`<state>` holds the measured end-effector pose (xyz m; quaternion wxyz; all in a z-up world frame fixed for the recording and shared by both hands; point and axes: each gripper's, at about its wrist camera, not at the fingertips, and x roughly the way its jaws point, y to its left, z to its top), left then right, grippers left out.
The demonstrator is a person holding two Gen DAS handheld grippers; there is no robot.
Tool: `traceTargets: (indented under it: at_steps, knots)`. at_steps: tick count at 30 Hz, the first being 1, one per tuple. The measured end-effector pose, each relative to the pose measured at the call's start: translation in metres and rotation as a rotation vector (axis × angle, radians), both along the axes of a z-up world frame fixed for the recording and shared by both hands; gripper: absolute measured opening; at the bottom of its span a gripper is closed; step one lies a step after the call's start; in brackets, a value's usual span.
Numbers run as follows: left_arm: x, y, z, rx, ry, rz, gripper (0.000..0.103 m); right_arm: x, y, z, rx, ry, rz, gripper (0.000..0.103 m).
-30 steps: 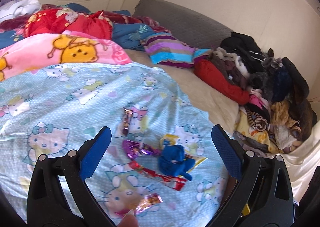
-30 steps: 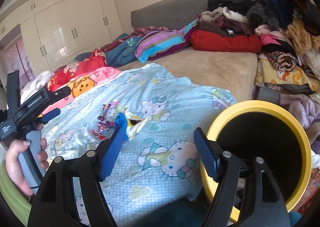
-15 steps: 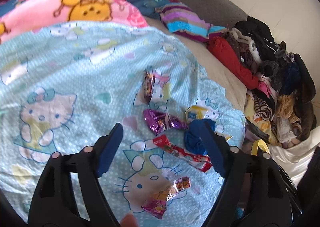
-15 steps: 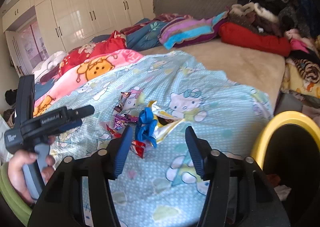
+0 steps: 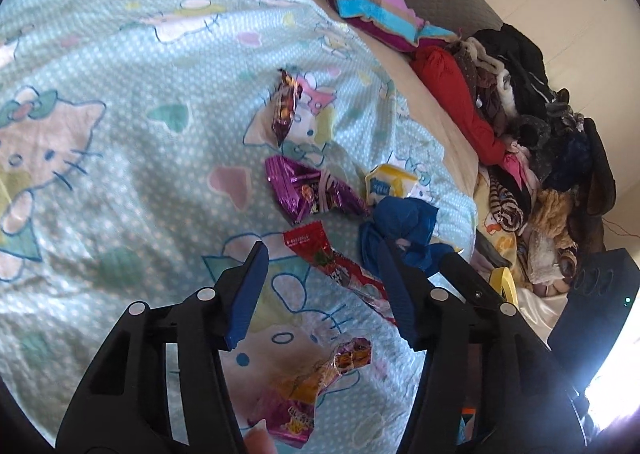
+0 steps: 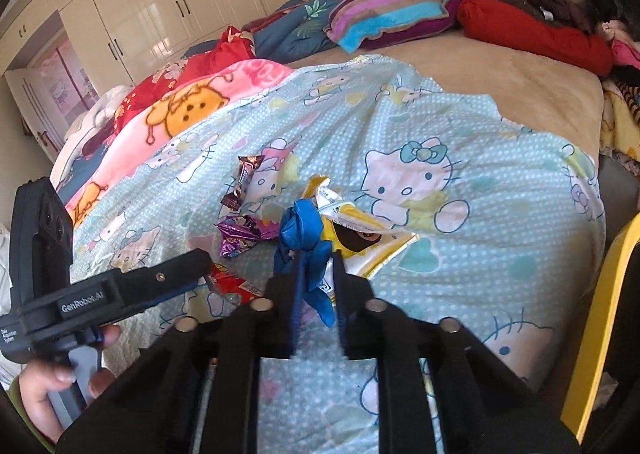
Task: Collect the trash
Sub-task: 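Grasp the red snack wrapper with the left tool while the right tool grasps the blue bow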
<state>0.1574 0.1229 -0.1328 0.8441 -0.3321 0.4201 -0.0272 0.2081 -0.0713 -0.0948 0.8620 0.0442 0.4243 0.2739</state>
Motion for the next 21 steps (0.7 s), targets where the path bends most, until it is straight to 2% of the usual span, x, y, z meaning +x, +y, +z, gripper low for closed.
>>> traceTargets:
  at_steps: [2, 6, 8, 9, 12, 21]
  knots:
    - [0.002, -0.002, -0.005, -0.006, 0.014, 0.0, 0.044, -0.001, -0.001, -0.002, 0.014, 0.008, -0.004, 0.004]
    - [0.007, -0.003, -0.012, -0.011, 0.026, 0.01, 0.041, -0.013, -0.008, -0.001, 0.03, -0.01, -0.019, 0.003]
    - [0.008, -0.004, -0.013, -0.018, 0.026, 0.009, 0.03, -0.019, -0.011, 0.0, 0.035, -0.019, -0.029, 0.003]
    - [0.008, -0.005, -0.013, -0.012, 0.026, 0.007, 0.021, -0.02, -0.013, 0.0, 0.039, -0.018, -0.034, 0.003]
    - [0.008, -0.008, -0.011, -0.02, 0.017, -0.009, 0.013, -0.025, -0.015, 0.001, 0.046, -0.023, -0.037, 0.002]
    - [0.001, -0.007, 0.016, 0.016, -0.053, -0.025, 0.009, -0.04, -0.025, 0.016, 0.058, -0.065, -0.04, 0.002]
